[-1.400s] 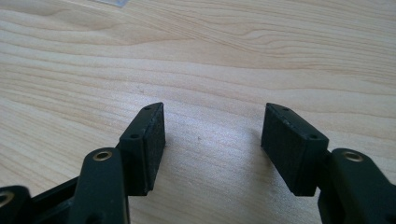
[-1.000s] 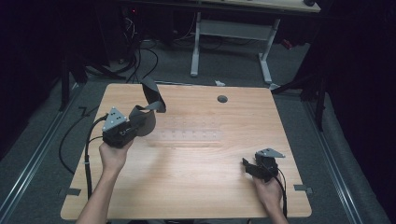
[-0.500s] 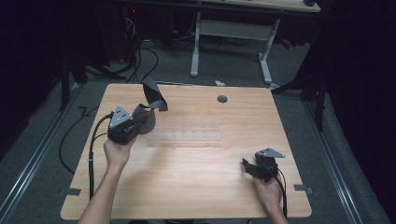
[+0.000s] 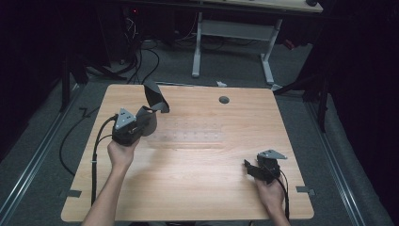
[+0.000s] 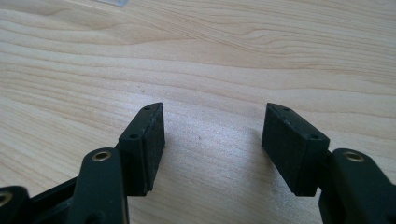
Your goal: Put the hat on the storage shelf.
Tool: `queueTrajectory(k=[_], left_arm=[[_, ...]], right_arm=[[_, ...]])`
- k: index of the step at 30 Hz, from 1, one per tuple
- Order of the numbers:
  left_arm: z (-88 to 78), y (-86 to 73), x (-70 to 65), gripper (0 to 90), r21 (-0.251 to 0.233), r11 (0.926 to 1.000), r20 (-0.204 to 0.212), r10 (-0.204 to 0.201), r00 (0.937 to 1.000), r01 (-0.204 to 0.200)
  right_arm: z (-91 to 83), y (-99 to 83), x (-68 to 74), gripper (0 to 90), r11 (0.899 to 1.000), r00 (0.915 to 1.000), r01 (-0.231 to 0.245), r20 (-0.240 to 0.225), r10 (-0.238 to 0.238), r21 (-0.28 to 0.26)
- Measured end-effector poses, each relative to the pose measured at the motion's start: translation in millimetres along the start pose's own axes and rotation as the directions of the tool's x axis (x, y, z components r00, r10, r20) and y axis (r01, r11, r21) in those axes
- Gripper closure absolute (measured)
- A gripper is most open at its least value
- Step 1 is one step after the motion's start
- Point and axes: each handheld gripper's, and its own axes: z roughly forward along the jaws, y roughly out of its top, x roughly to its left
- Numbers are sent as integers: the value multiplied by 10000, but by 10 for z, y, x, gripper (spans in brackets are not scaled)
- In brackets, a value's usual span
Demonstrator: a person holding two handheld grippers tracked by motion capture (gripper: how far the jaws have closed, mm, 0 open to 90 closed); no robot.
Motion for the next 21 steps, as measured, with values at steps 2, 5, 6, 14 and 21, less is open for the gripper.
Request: queueTrajectory(k=[2,5,6,14,21], left_arm=[[5,-9,-5,863,-2,10000,-12,39,10000,-39],[21,-41,-8,863,-38,10000,-48,66,10000,-67],[24,-56,-1,863,-30,10000,-75,71,9999,-71],[34,-143,40,863,17,10000,-178,-90,9998,90],[46,-218,83,862,68,9998,-256,-168,9995,170]], right_arm=[[0,0,0,395,10000,10000,-2,2,2,-1],[0,0,0,394,10000,10000,0,1,0,-1],[0,0,0,394,10000,10000,-1,0,1,-1],[0,0,0,394,10000,10000,0,2,0,-1],[0,0,0,394,10000,10000,10,0,-10,3]])
